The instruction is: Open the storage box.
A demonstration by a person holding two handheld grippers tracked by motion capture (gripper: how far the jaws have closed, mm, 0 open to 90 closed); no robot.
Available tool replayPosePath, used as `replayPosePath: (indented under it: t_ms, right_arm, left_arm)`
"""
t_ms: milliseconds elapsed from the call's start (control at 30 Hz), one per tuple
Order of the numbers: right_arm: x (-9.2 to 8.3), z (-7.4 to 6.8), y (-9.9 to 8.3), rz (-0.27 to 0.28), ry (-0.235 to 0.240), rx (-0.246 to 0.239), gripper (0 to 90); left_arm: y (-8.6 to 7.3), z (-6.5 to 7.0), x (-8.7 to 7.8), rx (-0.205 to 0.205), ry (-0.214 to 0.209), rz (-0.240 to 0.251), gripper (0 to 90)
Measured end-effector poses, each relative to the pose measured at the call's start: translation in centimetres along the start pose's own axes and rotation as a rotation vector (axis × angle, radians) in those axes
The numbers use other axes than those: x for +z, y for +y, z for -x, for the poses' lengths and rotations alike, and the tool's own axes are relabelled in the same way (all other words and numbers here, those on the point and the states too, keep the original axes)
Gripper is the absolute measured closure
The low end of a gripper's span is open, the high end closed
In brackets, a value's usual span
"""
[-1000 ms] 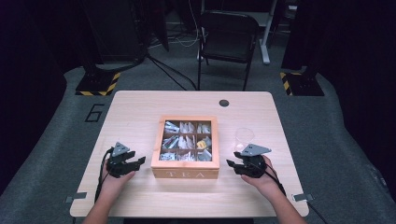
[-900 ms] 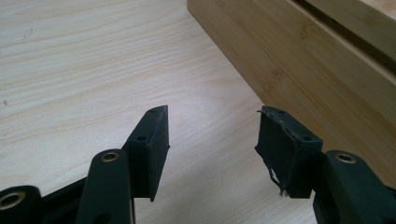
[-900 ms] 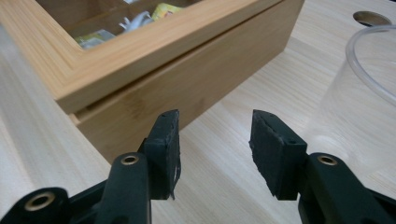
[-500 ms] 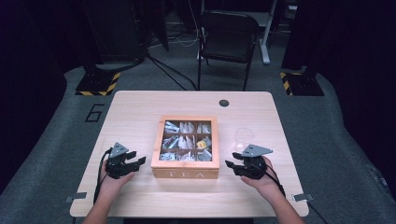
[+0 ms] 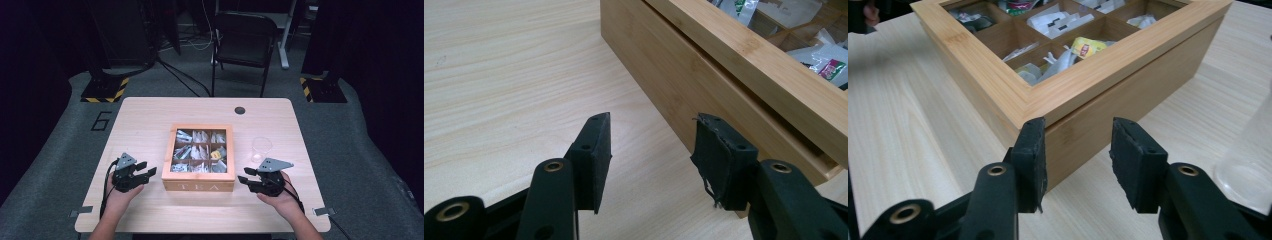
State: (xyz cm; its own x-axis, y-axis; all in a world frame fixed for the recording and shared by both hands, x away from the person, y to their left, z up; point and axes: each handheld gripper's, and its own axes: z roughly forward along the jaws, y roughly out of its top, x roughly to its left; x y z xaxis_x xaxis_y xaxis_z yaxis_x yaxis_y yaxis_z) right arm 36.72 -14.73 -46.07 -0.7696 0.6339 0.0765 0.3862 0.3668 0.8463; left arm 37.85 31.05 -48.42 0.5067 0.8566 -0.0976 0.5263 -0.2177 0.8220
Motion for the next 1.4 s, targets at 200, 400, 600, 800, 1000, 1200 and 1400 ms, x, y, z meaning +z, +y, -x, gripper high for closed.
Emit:
replayPosePath:
  t_ms: [200,400,600,800,1000,1200,1400]
  right_arm:
    - [0.2,-0.3,-0.1,-0.012,0.031,-0.017,58.2]
    - [0.5,-0.7,-0.1,-0.025,0.05,-0.037,57.2]
    - [1.0,-1.0,-0.3,-0.038,0.055,-0.049,56.9]
    - [1.5,-1.0,-0.4,-0.052,0.056,-0.055,57.2]
    - [1.8,-1.0,-0.5,-0.065,0.059,-0.058,58.9]
    - [2.1,-1.1,-0.6,-0.072,0.062,-0.06,61.4]
    - [2.3,-1.3,-0.3,-0.06,0.073,-0.068,63.5]
  left_arm:
    - [-0.1,-0.1,0.0,0.002,0.002,-0.001,49.2]
    - [-0.1,-0.2,0.0,0.002,0.004,0.004,49.1]
    - [-0.1,-0.1,0.1,0.002,0.008,0.008,49.0]
    - [-0.1,0.1,0.2,0.006,-0.003,0.002,49.1]
    - [-0.1,0.2,0.2,0.009,-0.005,0.001,49.1]
    - [-0.1,0.3,0.2,0.007,-0.009,0.015,49.1]
    - [0.0,0.4,0.1,0.02,-0.021,0.008,49.2]
